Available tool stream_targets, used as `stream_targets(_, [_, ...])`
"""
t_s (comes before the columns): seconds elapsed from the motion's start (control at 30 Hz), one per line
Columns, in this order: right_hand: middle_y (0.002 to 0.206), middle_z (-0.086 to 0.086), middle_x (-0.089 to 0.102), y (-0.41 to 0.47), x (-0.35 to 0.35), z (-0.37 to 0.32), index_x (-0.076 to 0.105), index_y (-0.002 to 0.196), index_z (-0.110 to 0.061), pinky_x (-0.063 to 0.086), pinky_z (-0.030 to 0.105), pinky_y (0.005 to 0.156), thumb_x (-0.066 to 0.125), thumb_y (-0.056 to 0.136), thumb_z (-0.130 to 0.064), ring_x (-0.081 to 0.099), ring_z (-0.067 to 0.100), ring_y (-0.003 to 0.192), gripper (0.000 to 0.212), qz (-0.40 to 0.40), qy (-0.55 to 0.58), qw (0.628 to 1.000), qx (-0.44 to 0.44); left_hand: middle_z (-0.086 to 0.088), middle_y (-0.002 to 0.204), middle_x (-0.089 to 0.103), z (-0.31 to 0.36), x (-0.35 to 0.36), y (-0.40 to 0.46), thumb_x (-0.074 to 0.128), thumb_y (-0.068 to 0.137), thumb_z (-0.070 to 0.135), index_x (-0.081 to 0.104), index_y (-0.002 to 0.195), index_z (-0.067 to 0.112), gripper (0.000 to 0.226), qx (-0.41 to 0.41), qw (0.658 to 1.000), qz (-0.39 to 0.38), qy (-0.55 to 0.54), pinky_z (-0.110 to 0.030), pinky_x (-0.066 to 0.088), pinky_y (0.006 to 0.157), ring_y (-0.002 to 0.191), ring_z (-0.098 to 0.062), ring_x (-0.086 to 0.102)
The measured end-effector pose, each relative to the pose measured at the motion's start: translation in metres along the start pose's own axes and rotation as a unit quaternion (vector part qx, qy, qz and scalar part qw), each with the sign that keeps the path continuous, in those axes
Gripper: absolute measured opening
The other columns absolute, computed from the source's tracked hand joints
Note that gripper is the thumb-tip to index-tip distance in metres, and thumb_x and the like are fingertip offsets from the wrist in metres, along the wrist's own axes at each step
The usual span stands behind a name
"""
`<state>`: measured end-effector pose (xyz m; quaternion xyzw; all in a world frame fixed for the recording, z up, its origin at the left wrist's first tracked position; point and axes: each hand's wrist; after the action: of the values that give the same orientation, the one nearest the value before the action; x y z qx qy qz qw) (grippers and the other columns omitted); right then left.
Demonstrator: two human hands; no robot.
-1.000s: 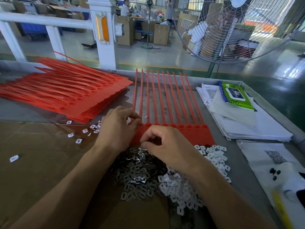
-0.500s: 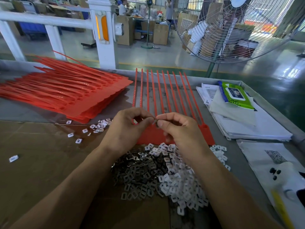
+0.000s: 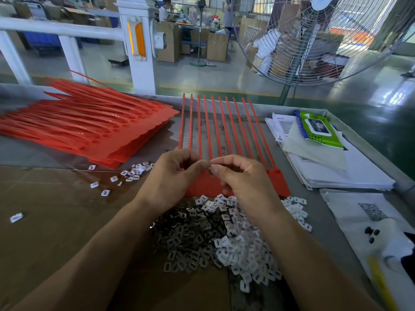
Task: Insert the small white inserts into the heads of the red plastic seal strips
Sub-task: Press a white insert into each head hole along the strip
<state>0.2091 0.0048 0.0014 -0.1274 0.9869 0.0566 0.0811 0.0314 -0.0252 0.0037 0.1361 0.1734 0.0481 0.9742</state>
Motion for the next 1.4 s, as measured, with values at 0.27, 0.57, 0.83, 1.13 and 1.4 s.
stream_targets(0.27, [0.077,0.001,0.074,0.007,-0.001,0.002,0.081,0.09,-0.019,0.047,0.026,0.056,0.074,0.093,-0.018,0.054,0.01,0.058,0.007,-0.005,0.083,0.993,0.086,0.013,0.089,0.067,-0.002,0.005,-0.001,0.074,0.09,0.019,0.069,0.097,0.027,0.013,0.129,0.978,0.043,0.159,-0.031,0.046,0.079,0.086,-0.007,0.059])
stream_targets(0.57, [0.075,0.004,0.071,0.009,-0.004,0.003,0.078,0.092,-0.013,0.045,0.024,0.052,0.074,0.093,-0.012,0.051,0.011,0.059,0.005,-0.041,0.116,0.987,0.104,0.017,0.094,0.062,0.001,0.0,-0.001,0.073,0.088,0.026,0.068,0.096,0.026,0.009,0.22,0.927,0.051,0.299,-0.039,0.04,0.087,0.093,-0.009,0.056])
stream_targets(0.83, [0.084,-0.012,0.076,0.005,-0.004,0.004,0.078,0.09,-0.033,0.05,0.026,0.071,0.069,0.096,-0.026,0.063,-0.007,0.066,0.012,0.067,-0.028,0.996,0.042,0.019,0.091,0.061,-0.018,-0.004,0.008,0.072,0.088,0.032,0.066,0.091,0.032,0.006,0.089,0.946,0.101,0.294,-0.037,0.036,0.09,0.093,-0.008,0.053])
stream_targets(1.13, [0.078,-0.012,0.075,0.003,-0.004,0.002,0.076,0.093,-0.03,0.046,0.02,0.054,0.067,0.097,-0.026,0.053,0.008,0.06,0.011,0.07,-0.056,0.995,0.046,0.018,0.099,0.061,-0.027,0.006,0.018,0.07,0.089,0.039,0.068,0.091,0.036,0.003,0.013,0.928,0.076,0.364,-0.032,0.023,0.089,0.105,-0.012,0.048])
stream_targets(1.4, [0.08,-0.008,0.074,0.004,-0.001,0.0,0.075,0.093,-0.03,0.04,0.009,0.046,0.066,0.098,-0.025,0.053,0.005,0.061,0.011,0.065,-0.062,0.994,0.06,0.016,0.1,0.058,-0.031,0.013,0.023,0.072,0.088,0.037,0.071,0.092,0.035,0.004,-0.01,0.924,0.075,0.374,-0.032,0.02,0.088,0.108,-0.013,0.046])
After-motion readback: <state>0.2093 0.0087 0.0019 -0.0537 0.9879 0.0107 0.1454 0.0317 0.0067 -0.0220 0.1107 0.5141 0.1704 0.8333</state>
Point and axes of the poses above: each hand's wrist, its own y-axis towards the middle knuckle, its own x-axis out of the palm, z = x × y
